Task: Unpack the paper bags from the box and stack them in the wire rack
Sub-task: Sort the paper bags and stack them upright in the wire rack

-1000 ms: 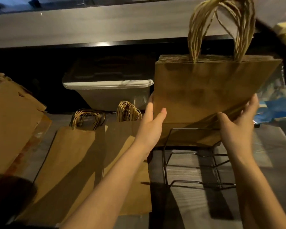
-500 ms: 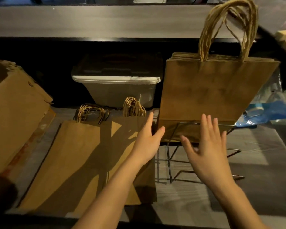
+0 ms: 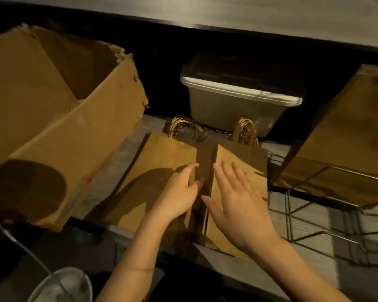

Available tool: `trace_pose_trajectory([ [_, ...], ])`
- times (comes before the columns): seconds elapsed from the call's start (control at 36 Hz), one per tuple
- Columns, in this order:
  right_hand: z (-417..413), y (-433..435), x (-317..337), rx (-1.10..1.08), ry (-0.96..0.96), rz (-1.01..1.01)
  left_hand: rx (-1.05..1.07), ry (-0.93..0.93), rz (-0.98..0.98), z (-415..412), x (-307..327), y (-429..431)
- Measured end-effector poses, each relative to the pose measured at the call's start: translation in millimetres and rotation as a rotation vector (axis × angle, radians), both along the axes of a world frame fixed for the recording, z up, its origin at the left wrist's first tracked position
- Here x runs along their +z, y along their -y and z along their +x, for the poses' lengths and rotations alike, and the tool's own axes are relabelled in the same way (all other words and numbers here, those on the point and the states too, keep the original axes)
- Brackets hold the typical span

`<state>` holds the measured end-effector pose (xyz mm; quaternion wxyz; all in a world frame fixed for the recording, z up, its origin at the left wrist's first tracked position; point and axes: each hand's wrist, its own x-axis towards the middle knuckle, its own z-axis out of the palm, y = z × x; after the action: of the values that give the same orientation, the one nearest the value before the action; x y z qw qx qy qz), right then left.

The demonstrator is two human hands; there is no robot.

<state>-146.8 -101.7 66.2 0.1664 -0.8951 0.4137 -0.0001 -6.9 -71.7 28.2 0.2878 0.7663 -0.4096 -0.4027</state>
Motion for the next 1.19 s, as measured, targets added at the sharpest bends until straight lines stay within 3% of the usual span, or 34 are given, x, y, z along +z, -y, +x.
trace_pose_trajectory([
  [0.25,55.1,-22.4,-34.2,0.144,-0.090,0.084,0.256,0.077,0.180,75.3,-30.0,-49.6],
  [0.36,65.6,-30.9,-47.4,0.177,-0.181,0.159,0.256,0.238,0.293,87.7,-42.3,-63.7],
  [0.5,70.8,-41.4,-59.6,0.196,-0.233,0.252,0.262,0.237,0.314,91.0,-49.5,-70.8],
  [0.64,73.9,-46.6,-67.9,0.207,-0.282,0.331,0.251,0.244,0.292,91.3,-45.7,-70.5],
  [0.86,76.2,-48.3,-75.6,0.236,-0.350,0.291,0.345,0.218,0.139,90.9,-27.8,-68.6],
  [1.19,70.4,-54.8,-75.5,0.255,-0.333,0.240,0.241,0.460,-0.089,72.8,-4.6,-80.5],
])
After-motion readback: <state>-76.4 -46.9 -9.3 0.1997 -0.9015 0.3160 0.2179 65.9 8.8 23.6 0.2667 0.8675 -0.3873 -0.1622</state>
